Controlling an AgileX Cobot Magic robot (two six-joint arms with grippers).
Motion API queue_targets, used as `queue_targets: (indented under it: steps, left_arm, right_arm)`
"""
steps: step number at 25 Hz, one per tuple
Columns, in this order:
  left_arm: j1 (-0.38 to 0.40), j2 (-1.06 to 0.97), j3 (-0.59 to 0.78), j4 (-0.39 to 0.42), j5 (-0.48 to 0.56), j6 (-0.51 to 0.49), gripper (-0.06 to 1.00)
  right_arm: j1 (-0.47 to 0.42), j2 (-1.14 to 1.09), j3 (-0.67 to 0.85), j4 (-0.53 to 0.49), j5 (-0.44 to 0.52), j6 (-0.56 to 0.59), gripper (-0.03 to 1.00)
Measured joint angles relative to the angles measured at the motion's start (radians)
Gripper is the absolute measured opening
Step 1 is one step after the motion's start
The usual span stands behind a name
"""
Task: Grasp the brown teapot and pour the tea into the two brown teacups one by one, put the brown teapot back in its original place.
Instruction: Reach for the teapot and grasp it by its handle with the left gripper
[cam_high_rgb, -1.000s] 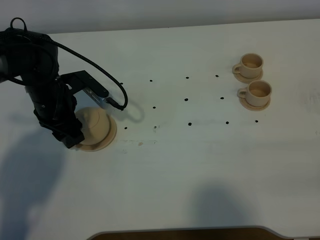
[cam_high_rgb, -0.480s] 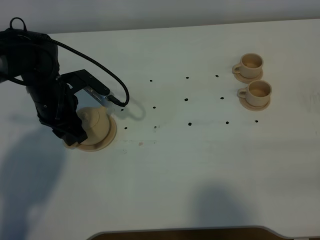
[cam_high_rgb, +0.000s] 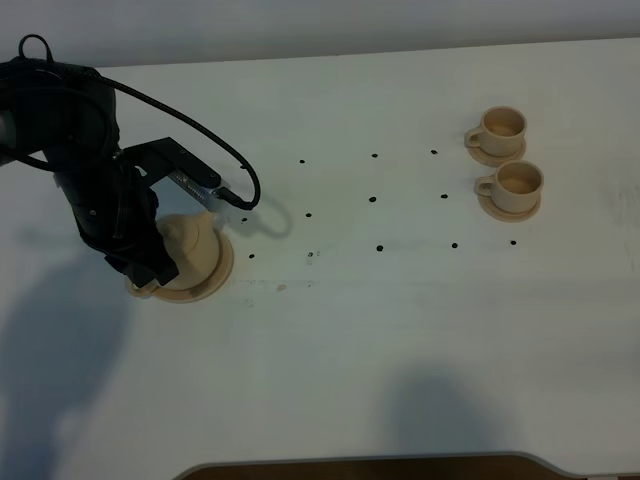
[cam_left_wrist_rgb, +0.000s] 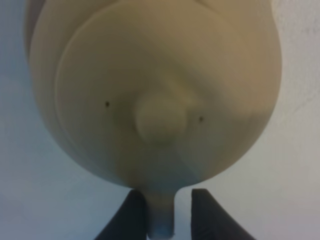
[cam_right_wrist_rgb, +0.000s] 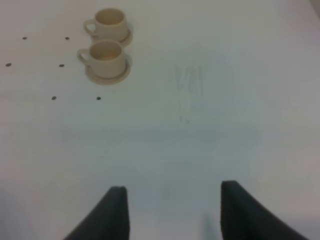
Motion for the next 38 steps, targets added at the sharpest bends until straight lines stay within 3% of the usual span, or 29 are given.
queue_targets:
  steps: [22, 31, 38]
  left_arm:
    - [0.001, 0.033, -0.003, 0.002, 0.004, -0.006, 0.25]
    - [0.001, 0.033, -0.003, -0.004, 0.005, -0.010, 0.37]
    - [0.001, 0.033, -0.007, -0.004, 0.009, -0.011, 0.39]
  right_arm:
    - [0.000, 0.000, 0.000, 0.000, 0.000, 0.000, 0.41]
    - [0.000, 0.000, 0.000, 0.000, 0.000, 0.000, 0.41]
    - [0.000, 0.000, 0.000, 0.000, 0.000, 0.000, 0.41]
